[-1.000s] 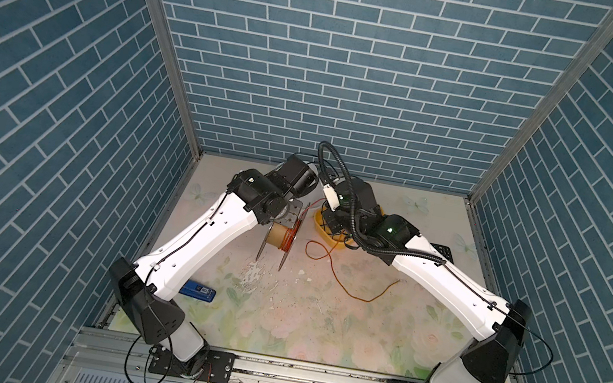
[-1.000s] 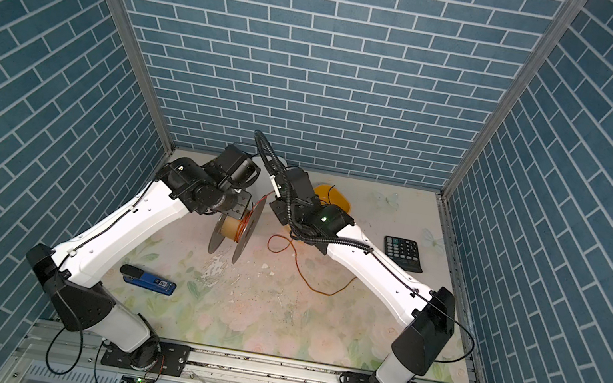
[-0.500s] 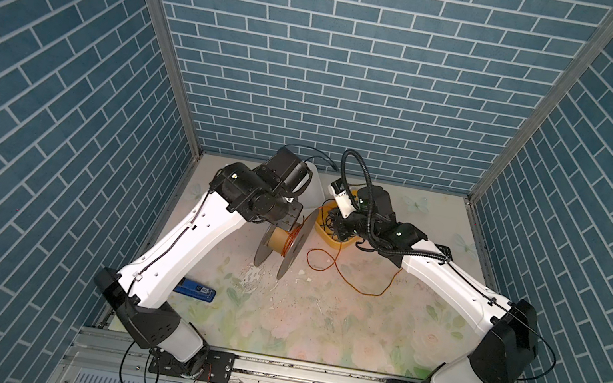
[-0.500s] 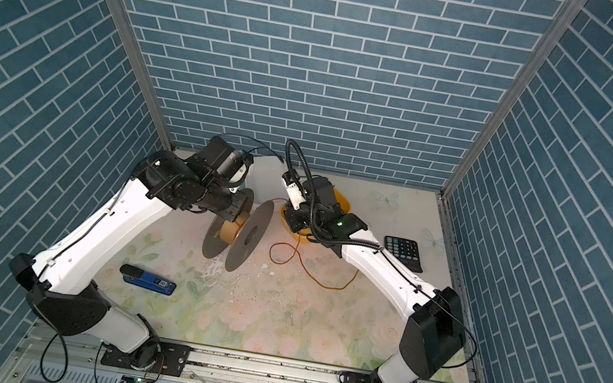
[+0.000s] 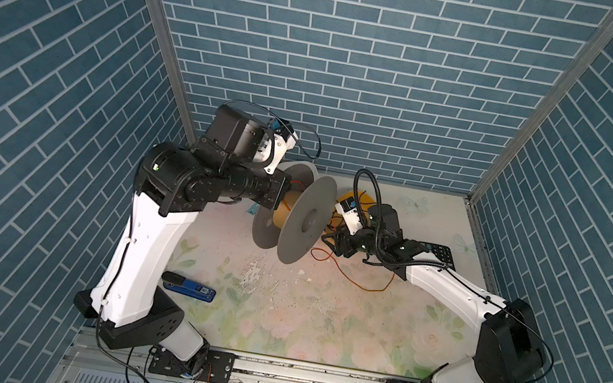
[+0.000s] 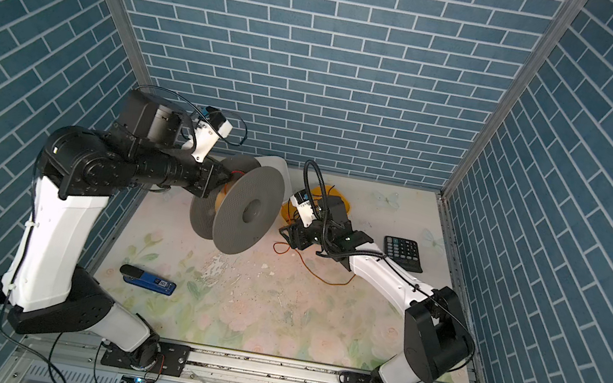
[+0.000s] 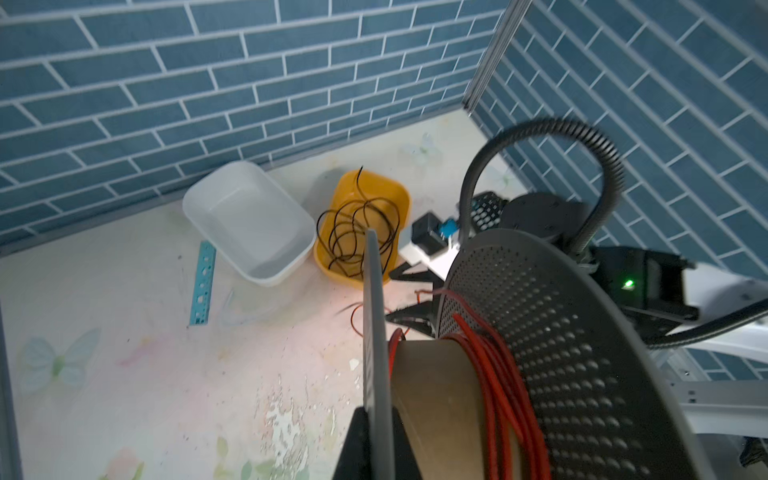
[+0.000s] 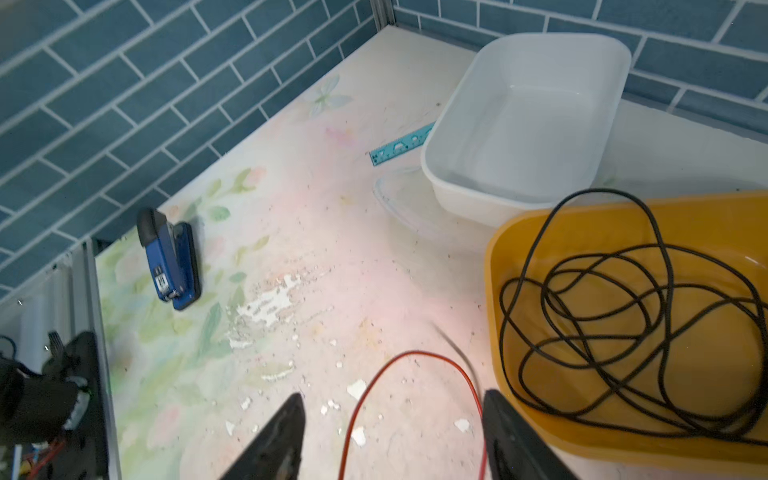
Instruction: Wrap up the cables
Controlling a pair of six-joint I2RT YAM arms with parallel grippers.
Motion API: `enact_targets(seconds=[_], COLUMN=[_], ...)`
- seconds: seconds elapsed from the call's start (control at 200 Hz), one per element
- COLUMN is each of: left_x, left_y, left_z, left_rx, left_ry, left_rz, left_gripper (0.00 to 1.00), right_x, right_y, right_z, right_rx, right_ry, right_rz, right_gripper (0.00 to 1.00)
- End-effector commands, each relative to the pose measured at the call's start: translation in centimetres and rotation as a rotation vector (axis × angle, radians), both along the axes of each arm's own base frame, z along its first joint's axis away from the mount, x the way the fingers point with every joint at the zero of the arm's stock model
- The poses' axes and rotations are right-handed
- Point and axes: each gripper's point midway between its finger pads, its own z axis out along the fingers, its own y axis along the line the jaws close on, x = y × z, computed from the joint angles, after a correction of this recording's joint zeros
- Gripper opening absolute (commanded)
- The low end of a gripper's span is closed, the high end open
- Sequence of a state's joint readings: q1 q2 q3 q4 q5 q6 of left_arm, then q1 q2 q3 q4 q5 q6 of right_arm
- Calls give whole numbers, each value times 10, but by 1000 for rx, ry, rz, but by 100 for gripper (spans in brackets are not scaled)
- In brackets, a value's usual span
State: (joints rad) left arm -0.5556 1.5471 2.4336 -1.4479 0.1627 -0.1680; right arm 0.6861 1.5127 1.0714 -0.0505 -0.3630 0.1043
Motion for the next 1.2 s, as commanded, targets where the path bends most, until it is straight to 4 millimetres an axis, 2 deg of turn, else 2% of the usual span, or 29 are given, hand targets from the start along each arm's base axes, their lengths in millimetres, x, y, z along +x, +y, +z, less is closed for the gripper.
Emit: enact_targets(seconds=[0.0,0.13,0.25,0.37,0.43,0.47,0.565,0.72,0.85,0.965,1.06,1.195], left_x=[0,10,14,15,15,16,21,41,58,66,73,89], left_y=[-2,2,4,9,13,15,18,26,25,22,23,35], left_z=[22,19,14,16,15,13,1,-36,-63,-74,-79,-96], left_rx=[-65,-49,-38,-32,-23,-16,2,31,-25,-64,-98,-147], left_ry=[-52,-45,-32,-44,-43,-40,-7,88,145,163,177,215], left_rz=[2,42,62,84,98,105,115,174,196,202,211,269], left_gripper=[0,0,0,0,0,0,0,0,0,0,0,0], right_x=[-9,-19,-21,-24,-25,-26,-29,-28,-27,-28,-38,-56], right_y=[-6,-11,-13,-8,-7,-6,-4,-7,3,16,34,54], right_z=[47,48,35,20,13,9,0,-18,-40,-59,-74,-85], right_rx=[116,147,169,196,205,215,234,194,106,51,-10,-100], right_ry=[-106,-121,-116,-81,-60,-47,-12,1,1,10,0,-71], right_rz=[-4,7,-4,11,15,14,15,-41,-79,-81,-45,-18], right_gripper=[76,77,77,67,56,45,0,0,0,0,0,0])
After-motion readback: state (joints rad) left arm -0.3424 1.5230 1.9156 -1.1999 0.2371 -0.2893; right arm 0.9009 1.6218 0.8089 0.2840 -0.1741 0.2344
